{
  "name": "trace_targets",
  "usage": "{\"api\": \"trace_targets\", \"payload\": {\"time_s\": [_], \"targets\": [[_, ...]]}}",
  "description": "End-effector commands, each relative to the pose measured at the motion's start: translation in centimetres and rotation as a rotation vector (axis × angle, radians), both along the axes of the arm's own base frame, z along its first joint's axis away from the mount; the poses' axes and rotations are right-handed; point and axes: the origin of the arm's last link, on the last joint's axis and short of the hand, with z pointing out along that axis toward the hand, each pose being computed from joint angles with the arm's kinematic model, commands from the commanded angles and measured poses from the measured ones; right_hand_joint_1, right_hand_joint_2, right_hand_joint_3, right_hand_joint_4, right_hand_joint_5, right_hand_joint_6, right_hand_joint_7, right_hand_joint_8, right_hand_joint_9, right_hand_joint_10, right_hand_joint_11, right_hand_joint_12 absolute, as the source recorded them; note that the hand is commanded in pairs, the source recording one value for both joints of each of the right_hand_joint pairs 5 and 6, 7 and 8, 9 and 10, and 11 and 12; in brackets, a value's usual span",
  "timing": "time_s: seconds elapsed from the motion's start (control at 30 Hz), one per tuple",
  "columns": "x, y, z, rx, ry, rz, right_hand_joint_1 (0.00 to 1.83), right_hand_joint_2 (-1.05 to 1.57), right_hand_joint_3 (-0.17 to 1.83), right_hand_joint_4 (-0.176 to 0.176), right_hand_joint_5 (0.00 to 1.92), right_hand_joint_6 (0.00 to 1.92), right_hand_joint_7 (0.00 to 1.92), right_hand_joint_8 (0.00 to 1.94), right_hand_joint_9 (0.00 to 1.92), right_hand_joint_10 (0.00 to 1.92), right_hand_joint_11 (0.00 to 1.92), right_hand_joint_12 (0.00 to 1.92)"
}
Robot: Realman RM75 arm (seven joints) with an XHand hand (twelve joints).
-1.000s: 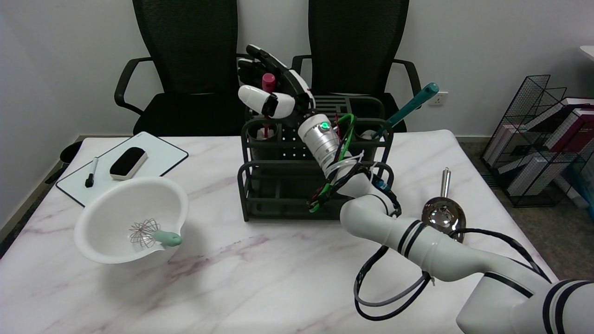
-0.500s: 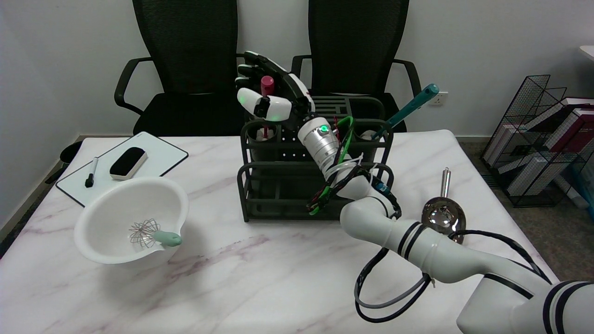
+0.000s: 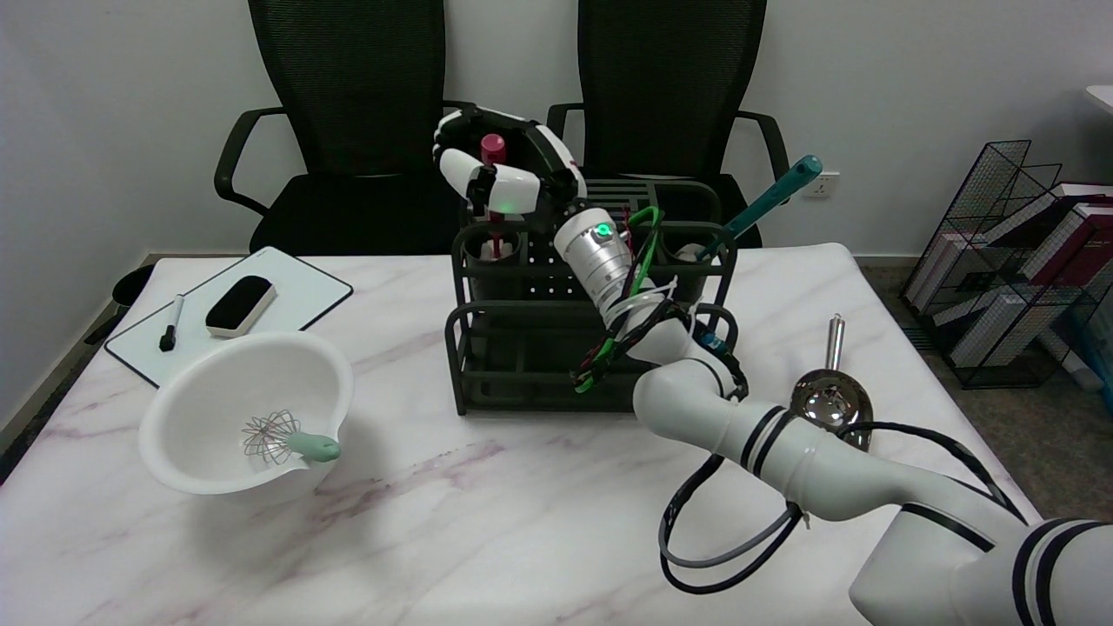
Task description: Pick up the pink sponge bottle brush.
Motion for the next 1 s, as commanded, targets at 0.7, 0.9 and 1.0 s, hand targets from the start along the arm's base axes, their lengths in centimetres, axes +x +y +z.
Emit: {"api": "trace_targets", "payload": {"time_s": [0.7,0.9,1.0], "targets": [[0.39,-0.74,0.10,-0.008,0.012,0.001,1.23,0.48,1.13,0.000,0.93,0.93,1.10,1.10,0.96,0.96,0.89,0.89],[0.25,-0.91,0.07,-0.008,0.016,-0.007,1.26,0.53,1.08,0.000,0.98,0.98,1.17,1.17,1.00,1.00,0.98,0.98],[0.20,-1.00,0.03,-0.008,0.017,-0.012,1.20,0.56,1.10,0.000,1.12,1.12,1.24,1.24,1.06,1.06,1.02,1.02]]}}
